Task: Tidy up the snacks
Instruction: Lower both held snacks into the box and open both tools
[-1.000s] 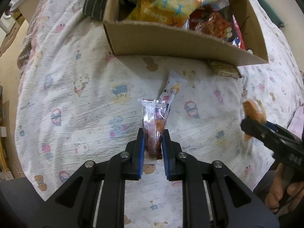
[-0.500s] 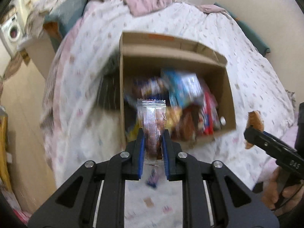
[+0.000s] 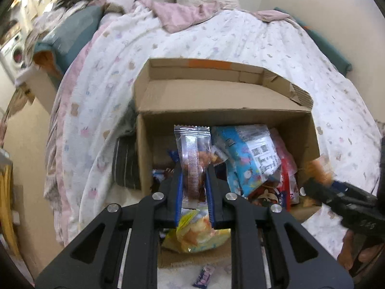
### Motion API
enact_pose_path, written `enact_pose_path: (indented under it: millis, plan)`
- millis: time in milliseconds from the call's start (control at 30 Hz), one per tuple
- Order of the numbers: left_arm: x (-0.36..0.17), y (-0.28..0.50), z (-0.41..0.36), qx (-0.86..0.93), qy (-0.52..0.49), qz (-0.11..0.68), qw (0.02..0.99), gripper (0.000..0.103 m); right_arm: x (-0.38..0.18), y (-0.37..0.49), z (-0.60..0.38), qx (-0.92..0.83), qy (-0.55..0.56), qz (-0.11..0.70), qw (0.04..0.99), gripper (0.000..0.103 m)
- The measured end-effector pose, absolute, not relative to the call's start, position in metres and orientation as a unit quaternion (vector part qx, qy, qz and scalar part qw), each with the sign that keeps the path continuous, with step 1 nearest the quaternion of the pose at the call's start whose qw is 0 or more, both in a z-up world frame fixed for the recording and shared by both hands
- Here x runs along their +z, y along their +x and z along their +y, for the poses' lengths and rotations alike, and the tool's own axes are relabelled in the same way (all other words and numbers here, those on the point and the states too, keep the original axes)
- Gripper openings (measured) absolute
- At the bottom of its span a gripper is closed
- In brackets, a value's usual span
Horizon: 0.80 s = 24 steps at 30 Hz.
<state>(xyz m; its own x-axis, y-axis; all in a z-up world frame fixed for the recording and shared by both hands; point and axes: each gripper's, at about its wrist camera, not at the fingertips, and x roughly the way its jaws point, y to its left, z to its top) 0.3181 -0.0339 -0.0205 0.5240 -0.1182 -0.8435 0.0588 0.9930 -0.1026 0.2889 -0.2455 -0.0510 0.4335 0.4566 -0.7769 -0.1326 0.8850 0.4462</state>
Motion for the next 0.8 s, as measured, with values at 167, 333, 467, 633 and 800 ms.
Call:
enact_pose_path:
  millis: [167, 333, 467, 633, 800]
  plan:
    - [-0.029, 0.328, -0.038, -0.063, -0.006, 0.482, 0.874, 0.015, -0.073, 0.294, -0.238, 0.165, 0.151, 0.536, 0.814, 0.068]
    - [-0.033, 0.332, -0.032, -0.069, -0.034, 0.497, 0.864, 0.015, -0.077, 0.296, -0.236, 0.157, 0.135, 0.542, 0.814, 0.069]
    - [-0.03, 0.332, -0.037, -0.064, -0.009, 0.483, 0.873, 0.016, -0.08, 0.298, -0.233, 0.154, 0.123, 0.545, 0.815, 0.069]
    - [-0.03, 0.331, -0.034, -0.063, -0.016, 0.483, 0.873, 0.016, -0.078, 0.297, -0.231, 0.152, 0.113, 0.539, 0.821, 0.07]
    - [-0.032, 0.33, -0.034, -0.067, -0.019, 0.489, 0.869, 0.016, -0.076, 0.296, -0.236, 0.151, 0.121, 0.535, 0.823, 0.07]
